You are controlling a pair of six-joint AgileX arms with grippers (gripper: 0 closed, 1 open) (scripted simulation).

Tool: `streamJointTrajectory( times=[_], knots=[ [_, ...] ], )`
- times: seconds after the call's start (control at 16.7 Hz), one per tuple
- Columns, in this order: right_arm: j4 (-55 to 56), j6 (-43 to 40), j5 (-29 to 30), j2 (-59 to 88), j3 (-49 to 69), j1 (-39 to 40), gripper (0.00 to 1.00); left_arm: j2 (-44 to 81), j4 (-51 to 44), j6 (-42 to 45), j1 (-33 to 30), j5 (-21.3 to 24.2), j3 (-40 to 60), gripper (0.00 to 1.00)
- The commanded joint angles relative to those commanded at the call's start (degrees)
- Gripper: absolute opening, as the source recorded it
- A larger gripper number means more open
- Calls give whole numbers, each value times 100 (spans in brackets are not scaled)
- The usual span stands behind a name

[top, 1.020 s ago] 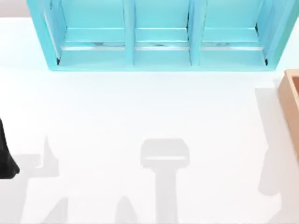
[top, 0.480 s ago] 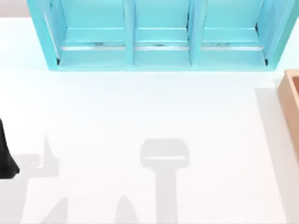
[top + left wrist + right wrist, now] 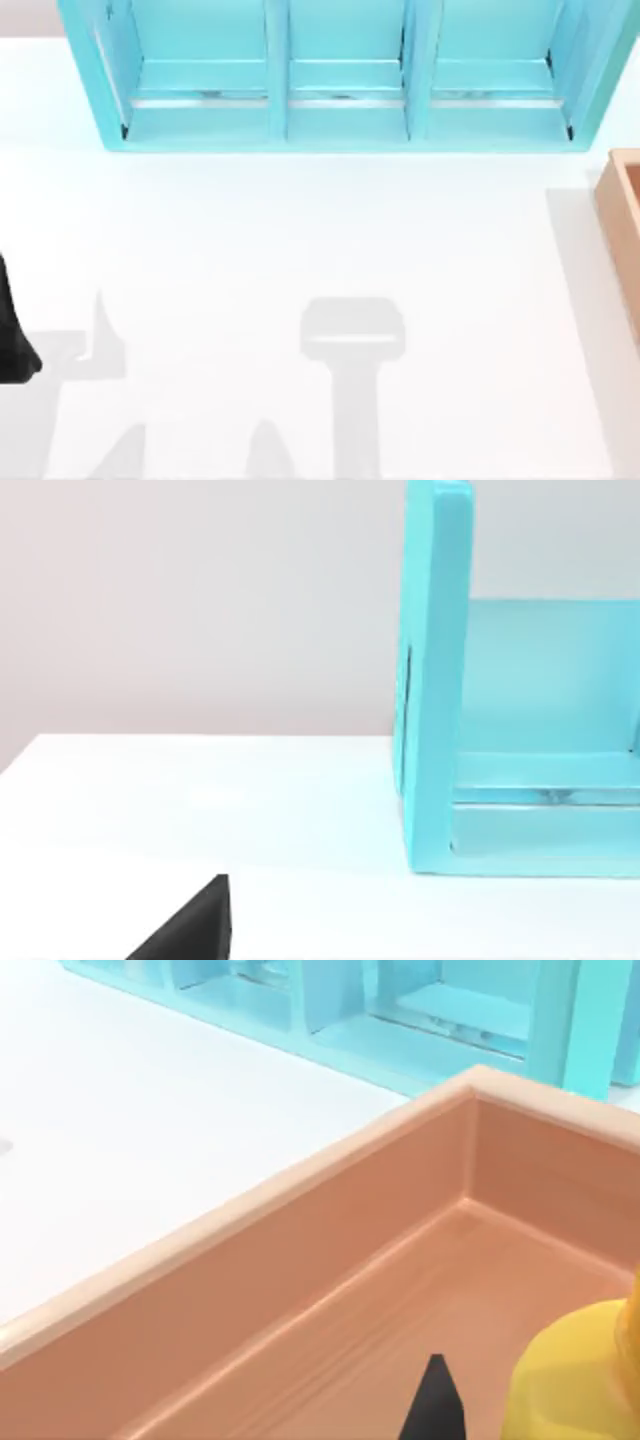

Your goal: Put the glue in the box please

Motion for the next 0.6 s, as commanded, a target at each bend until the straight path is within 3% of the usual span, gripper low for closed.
streamJointTrajectory(
  times=[0.24,0.6],
  knots=[
    [1104,1125,-44,-168,-392,316,0,0,0,0,0,0,0,100],
    [3755,3115,-256,-495,-795,664,0,0,0,0,0,0,0,100]
  ],
)
